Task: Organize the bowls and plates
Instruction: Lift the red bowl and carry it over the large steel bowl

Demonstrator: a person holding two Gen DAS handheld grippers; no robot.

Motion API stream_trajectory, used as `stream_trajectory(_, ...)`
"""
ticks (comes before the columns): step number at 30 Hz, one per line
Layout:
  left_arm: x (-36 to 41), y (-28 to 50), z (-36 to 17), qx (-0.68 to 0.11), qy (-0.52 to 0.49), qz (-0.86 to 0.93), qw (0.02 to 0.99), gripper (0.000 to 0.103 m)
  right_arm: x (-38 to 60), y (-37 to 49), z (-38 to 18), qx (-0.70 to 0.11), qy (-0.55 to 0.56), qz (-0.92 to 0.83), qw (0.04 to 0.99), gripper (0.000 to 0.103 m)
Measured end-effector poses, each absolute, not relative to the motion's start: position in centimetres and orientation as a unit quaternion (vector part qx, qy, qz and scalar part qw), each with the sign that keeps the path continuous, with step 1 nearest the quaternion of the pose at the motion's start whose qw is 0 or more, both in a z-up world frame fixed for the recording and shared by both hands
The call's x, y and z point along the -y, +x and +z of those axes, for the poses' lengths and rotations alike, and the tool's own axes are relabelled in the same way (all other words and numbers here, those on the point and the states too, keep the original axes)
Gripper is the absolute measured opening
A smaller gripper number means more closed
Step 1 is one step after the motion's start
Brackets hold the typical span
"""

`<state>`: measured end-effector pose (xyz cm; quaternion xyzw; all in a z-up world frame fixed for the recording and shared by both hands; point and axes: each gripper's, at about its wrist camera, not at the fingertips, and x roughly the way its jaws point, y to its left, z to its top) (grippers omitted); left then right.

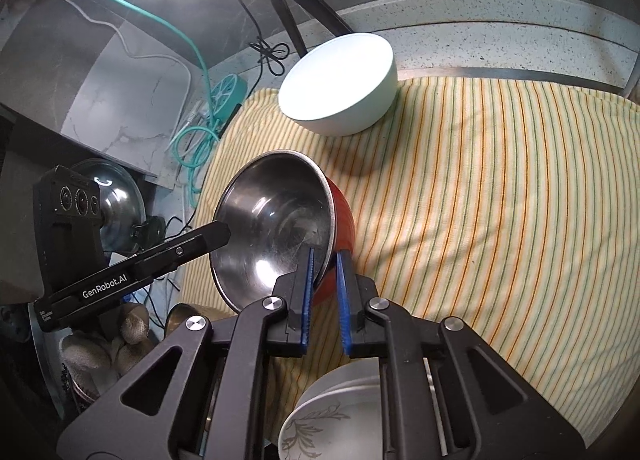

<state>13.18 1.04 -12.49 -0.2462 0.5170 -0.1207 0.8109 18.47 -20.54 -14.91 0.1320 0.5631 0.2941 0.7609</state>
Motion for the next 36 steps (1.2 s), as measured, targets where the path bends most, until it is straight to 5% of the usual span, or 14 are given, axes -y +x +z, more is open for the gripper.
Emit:
stream_trajectory(20, -3.6, 5.8, -8.6, -0.475, -0.262, -0.098, 0.834, 0.018, 17.8, 12.6, -10.4, -0.538, 0.105, 0.370, 0.750, 0.012)
stream_trajectory(36, -5.6, 0.5, -9.8, -0.479, -0.296, -0.071, 0.824, 0.018, 15.7, 8.1, -12.1, -0.566, 0.079, 0.404, 0.714, 0.012)
